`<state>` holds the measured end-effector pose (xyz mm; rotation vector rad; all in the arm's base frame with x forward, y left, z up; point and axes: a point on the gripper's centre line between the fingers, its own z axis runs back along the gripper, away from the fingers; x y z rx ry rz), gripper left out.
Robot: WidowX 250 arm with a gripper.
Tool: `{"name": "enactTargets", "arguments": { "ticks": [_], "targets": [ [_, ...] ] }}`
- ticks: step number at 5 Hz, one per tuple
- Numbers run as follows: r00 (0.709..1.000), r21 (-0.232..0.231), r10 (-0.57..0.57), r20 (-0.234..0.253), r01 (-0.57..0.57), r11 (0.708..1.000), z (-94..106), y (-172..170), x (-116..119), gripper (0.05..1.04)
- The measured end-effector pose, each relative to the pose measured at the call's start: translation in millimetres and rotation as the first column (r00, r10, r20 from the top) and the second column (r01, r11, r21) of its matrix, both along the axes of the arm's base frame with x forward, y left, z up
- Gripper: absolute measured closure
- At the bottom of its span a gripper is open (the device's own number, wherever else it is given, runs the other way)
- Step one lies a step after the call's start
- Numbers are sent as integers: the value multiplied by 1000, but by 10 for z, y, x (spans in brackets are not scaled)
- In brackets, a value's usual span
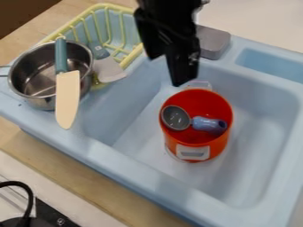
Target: Put the measuring spoon to the right side of the sink
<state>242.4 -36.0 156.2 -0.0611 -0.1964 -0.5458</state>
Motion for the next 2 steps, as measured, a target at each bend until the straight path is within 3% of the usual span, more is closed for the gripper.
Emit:
{"name": "enactTargets", "arguments": {
  "ticks": [2],
  "targets": [
    [993, 28, -112, -28, 113, 993, -144, -162, -19, 85]
  ]
}}
